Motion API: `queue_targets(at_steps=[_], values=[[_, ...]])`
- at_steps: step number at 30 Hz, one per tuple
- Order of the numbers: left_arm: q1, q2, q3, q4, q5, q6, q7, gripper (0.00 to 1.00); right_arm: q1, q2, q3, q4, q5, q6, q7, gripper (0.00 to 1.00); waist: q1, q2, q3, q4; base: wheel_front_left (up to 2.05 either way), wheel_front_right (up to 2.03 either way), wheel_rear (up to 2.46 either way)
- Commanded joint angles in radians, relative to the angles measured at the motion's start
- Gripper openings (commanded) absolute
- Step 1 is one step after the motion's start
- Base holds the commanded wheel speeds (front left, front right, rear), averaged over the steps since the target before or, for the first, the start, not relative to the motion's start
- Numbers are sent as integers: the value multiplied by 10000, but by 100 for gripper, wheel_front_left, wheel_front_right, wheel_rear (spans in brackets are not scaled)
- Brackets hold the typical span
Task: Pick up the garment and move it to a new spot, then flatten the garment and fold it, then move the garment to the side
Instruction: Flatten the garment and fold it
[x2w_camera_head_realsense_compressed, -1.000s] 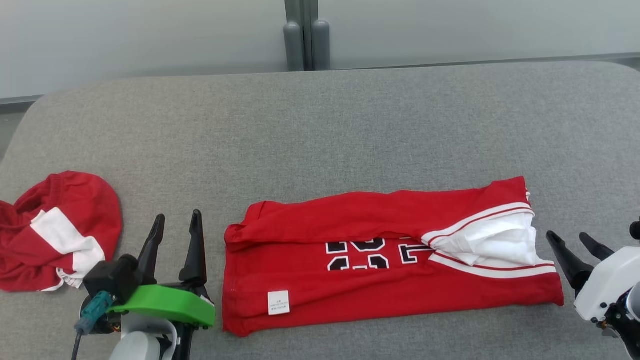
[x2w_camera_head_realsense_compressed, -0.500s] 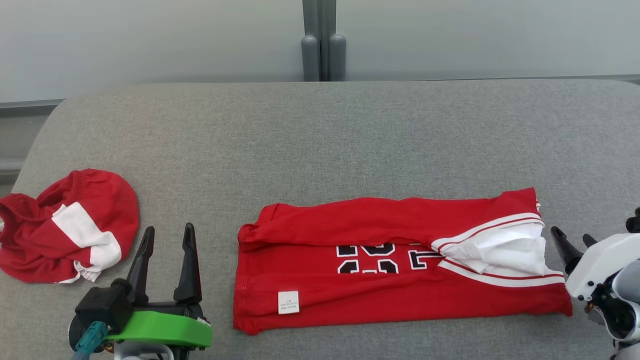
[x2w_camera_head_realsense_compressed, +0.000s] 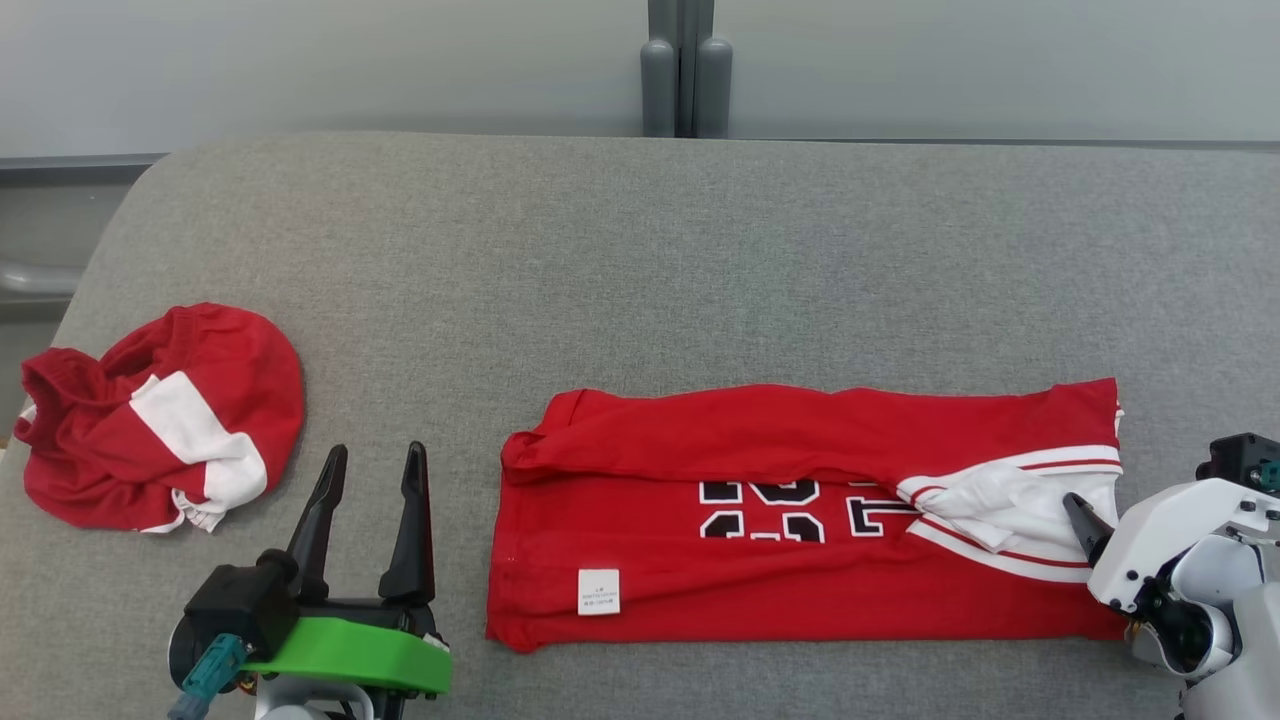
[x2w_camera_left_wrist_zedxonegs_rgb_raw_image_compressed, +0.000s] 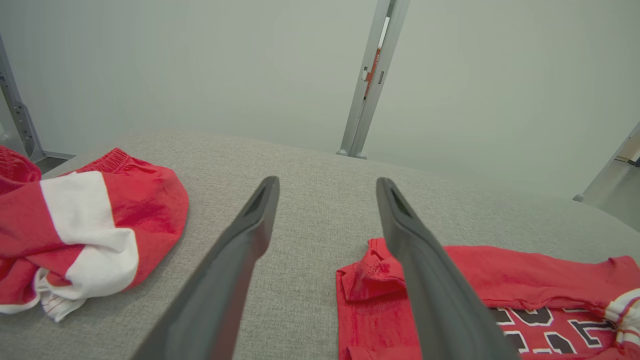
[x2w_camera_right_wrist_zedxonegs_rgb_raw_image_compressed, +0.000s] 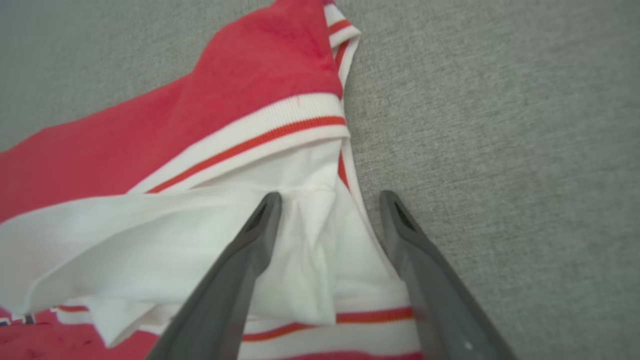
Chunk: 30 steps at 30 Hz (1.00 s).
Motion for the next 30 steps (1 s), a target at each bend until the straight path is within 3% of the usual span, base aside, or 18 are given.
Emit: queue_targets(at_steps=[1,6,7,9,15,19,30], values=[[-182,9,1,25,-34,-36,-1,100,-185,79,16,216,-32,-5,-25,100,0,0,49,71,0,0,0],[-172,8,58,24,-50,-35,1,100,-270,206,258,775,40,-2,246,100,0,0,102,148,0,0,0],[-172,8,63,25,-64,-35,1,100,-322,183,323,873,15,-2,301,91,0,0,117,157,0,0,0],[-180,8,63,20,-83,-29,1,100,-408,139,409,1030,-102,-2,341,1,0,0,144,165,0,0,0],[-211,8,14,-18,-131,-29,-1,100,-652,18,417,1191,-191,-19,206,0,0,0,218,123,0,0,0],[-215,7,21,-91,-116,-29,1,100,-573,-425,-37,921,-81,-26,-100,0,0,0,252,43,0,0,0],[-168,10,169,-271,-66,-30,-1,100,246,-1505,-2434,-450,-774,-13,-166,0,0,0,318,-351,0,0,0]])
